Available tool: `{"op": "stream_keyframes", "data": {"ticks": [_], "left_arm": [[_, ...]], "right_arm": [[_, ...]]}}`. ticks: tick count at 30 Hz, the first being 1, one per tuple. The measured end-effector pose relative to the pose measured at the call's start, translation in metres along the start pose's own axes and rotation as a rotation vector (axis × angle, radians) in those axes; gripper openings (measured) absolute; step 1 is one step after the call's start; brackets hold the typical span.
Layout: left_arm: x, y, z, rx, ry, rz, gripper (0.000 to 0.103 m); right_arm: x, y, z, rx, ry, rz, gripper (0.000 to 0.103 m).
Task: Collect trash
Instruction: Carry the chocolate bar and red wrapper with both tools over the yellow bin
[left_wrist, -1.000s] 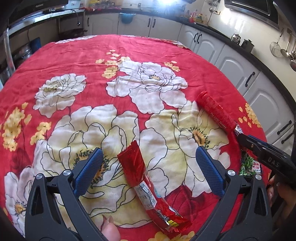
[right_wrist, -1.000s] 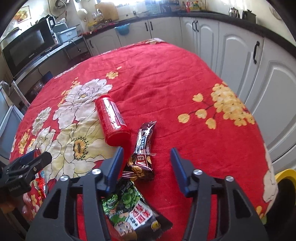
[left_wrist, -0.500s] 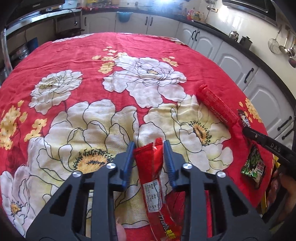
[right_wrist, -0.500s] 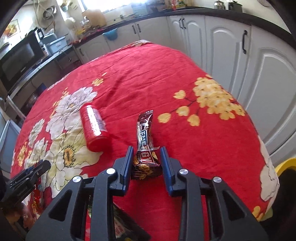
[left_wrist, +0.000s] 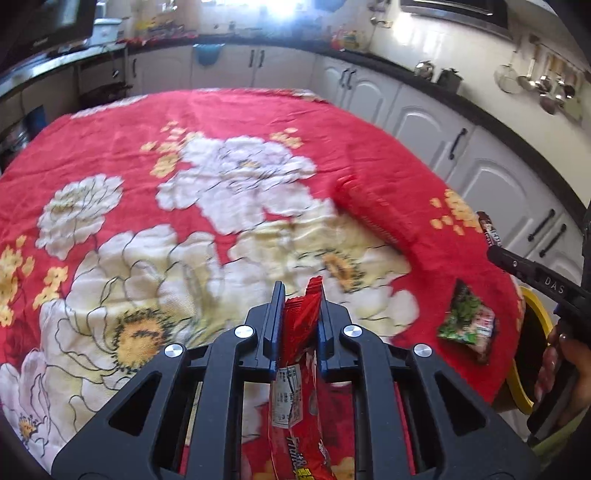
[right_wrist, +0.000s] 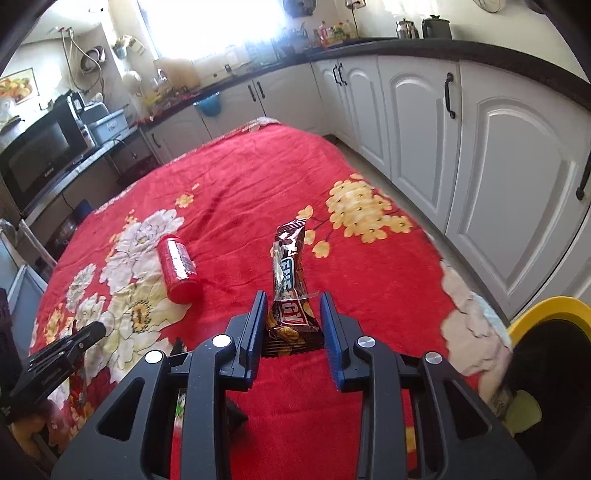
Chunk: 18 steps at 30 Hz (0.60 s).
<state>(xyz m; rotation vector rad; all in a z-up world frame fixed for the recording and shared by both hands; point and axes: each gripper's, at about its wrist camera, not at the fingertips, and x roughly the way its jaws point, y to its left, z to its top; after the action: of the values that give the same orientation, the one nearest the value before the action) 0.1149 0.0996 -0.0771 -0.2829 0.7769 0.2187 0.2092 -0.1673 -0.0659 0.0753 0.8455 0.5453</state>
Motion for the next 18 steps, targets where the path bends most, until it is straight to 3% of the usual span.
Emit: {"op": "stream_keyframes", "data": {"ticks": [18], "left_arm": [[-0.036, -0.087, 0.007, 0.147, -0.105, -0.148, 0.008]], "right_arm": [[-0.081, -0.023, -0.020, 0.029, -0.115, 0.038, 0.028]]}}
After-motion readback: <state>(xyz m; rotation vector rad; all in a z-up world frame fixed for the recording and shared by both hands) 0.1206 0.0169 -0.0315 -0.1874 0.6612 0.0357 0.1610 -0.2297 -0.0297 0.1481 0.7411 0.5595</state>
